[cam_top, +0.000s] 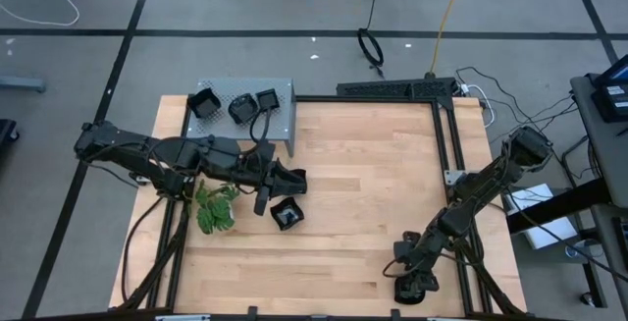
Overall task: Pick & Place Mini shaped plates
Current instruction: Move the leaf shaped plate to the center of the table
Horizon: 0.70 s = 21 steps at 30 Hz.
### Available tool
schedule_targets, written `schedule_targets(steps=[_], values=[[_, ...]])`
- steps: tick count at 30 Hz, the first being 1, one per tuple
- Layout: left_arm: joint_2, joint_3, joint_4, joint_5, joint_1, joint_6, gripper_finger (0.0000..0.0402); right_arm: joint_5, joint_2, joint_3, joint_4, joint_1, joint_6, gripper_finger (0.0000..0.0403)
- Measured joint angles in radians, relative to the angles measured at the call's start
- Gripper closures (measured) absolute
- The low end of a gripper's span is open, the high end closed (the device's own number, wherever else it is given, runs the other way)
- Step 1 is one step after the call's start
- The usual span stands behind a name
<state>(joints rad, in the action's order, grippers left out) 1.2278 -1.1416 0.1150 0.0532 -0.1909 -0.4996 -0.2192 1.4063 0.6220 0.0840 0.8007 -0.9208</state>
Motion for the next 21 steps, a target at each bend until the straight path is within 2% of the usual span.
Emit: schedule_targets(steps=[9,16,21], values=[[0.000,0.000,0.000,0.000,0.000,-0.001,0.0309,0.000,0.009,0.000,-0.004,0.000,0.041,0.0253],[0.000,0.000,0.000,0.000,0.000,-0.003,0.0309,-0.074,0.061,0.000,-0.017,0.000,0.044,0.0299],[0.000,0.000,0.000,0.000,0.000,-0.003,0.0309,-0.072,0.064,0.000,-0.065,0.000,0.051,0.0345]])
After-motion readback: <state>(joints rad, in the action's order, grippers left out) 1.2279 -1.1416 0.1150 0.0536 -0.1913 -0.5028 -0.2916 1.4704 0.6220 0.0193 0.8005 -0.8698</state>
